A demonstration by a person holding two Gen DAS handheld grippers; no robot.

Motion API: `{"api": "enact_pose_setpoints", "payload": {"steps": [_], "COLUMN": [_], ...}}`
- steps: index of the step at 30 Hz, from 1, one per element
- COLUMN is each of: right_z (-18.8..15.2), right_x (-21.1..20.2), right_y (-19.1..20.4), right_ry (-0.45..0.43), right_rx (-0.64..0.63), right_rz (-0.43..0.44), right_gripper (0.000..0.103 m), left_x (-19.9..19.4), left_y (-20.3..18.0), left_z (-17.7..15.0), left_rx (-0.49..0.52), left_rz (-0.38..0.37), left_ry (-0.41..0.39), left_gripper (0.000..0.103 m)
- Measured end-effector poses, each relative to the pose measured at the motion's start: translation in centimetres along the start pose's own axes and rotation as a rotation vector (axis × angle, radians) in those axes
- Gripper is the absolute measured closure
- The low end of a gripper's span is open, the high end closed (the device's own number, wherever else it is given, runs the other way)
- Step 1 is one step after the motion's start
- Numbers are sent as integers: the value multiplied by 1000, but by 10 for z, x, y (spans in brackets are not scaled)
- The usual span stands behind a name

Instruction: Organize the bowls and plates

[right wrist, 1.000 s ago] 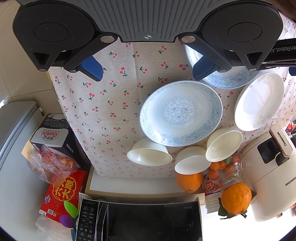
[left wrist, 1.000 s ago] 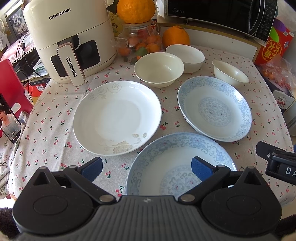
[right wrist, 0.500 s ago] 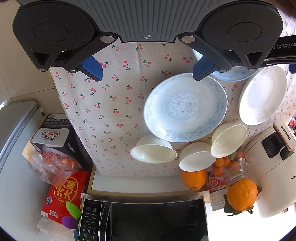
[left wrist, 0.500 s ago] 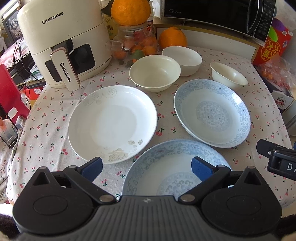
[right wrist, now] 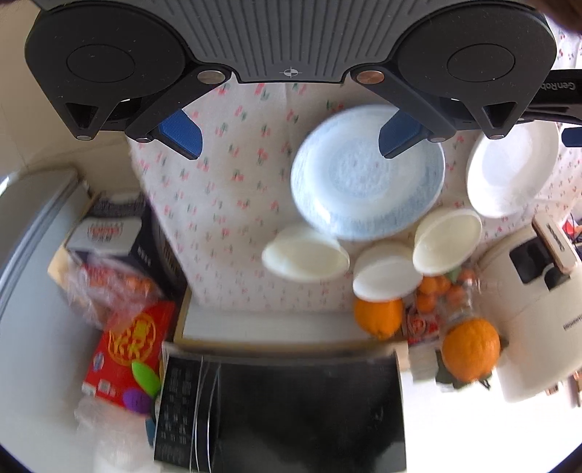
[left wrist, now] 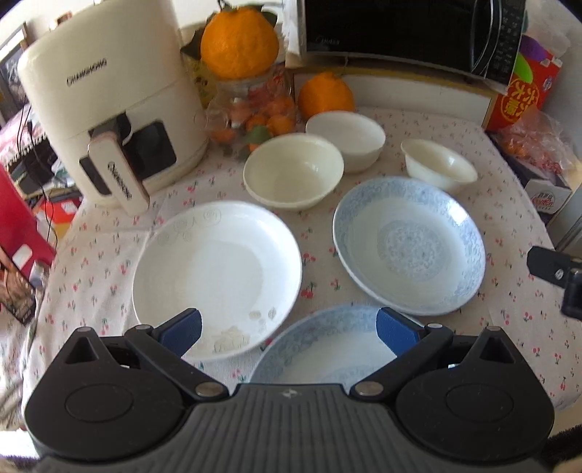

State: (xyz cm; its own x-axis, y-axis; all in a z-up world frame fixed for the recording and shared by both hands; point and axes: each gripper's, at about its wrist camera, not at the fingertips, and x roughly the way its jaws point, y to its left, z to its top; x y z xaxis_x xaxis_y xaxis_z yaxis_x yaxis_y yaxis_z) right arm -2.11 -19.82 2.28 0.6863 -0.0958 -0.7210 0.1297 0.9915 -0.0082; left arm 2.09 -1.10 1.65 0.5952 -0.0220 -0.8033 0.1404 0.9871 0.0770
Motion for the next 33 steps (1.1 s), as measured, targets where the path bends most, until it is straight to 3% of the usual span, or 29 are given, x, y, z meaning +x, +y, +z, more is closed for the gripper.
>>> {"api": "enact_pose_setpoints", "payload": {"steps": [5,9,13,17,21,28,31,33], "right_z": [15,23,24,15,10,7,3,1], "right_x": [-10,-4,11,33,60,97,109,117], "right_y": [-7,-9,-13,-15,-25,-54,-60,-60], "right_ry": [-115,-139,-123,-84,36,155,186,209], "right_rx": [-47,-78,-57,-65,-20,241,295,313], "right_rz": [48,54,85,91,163,324,347,358], "right_gripper": [0,0,0,0,0,5,26,38], "left_x": [-7,2,17,34,55,87,96,102], "left_y": [4,7,8,16,23,31,25,17], "left_z": [11,21,23,23,28,38,42,45], "left_rx": [38,35,62,24,0,-72,-69,-55], "left_rz": [-55,-133,-199,-261,-320,-481,-514,-501], "left_ry": [-126,-115,-117,-100,-34,41,58,57], "left_gripper": [0,0,1,6,16,55,67,68]}}
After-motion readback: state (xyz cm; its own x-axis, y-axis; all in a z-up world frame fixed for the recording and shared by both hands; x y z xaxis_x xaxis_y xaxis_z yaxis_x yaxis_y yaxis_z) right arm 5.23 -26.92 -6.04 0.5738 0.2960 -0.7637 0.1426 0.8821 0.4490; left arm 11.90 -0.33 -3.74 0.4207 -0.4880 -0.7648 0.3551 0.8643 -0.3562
